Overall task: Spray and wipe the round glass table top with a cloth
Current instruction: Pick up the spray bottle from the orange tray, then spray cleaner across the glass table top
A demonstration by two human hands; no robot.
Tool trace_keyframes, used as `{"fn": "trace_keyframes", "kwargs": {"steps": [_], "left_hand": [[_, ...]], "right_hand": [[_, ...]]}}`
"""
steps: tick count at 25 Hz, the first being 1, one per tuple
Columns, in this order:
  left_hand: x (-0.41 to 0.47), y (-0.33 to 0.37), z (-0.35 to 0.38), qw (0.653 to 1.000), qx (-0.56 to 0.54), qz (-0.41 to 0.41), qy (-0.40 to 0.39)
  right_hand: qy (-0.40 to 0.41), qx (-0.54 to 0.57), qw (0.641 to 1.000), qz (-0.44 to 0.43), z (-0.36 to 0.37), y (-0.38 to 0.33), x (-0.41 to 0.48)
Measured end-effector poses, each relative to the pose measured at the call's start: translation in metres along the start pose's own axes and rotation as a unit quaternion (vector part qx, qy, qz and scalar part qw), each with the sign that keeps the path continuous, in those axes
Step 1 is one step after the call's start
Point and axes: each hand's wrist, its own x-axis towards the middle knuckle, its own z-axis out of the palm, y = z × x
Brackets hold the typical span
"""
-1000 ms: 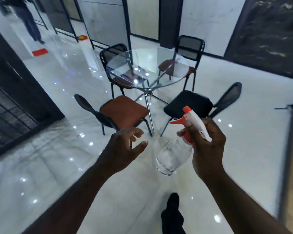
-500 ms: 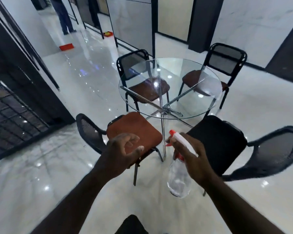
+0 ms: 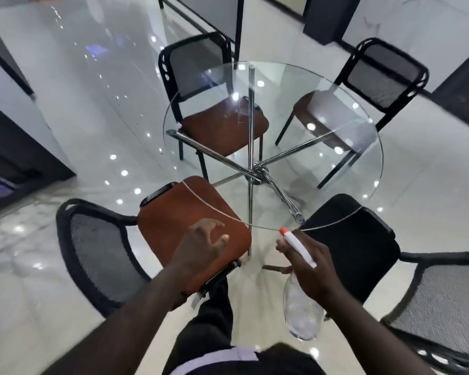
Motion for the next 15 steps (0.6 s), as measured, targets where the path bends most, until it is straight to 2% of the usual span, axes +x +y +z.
{"fn": "trace_keyframes", "kwargs": {"steps": [4,8,15], "left_hand": [[0.075,-0.029,0.017,0.990,0.092,-0.050,-0.098],[0.091,-0.049,0.034,0.948,0.236,-0.077,-0.199],[0.101,-0.037,0.022,0.924,0.290,-0.117,-0.220]], "right_hand": [[0.011,-0.010,0.998,0.065,0.011,0.008,0.065],[-0.027,-0.072,0.992,0.100,0.021,0.019,0.105],[-0.091,-0.079,0.987,0.107,0.015,0.012,0.151]]}}
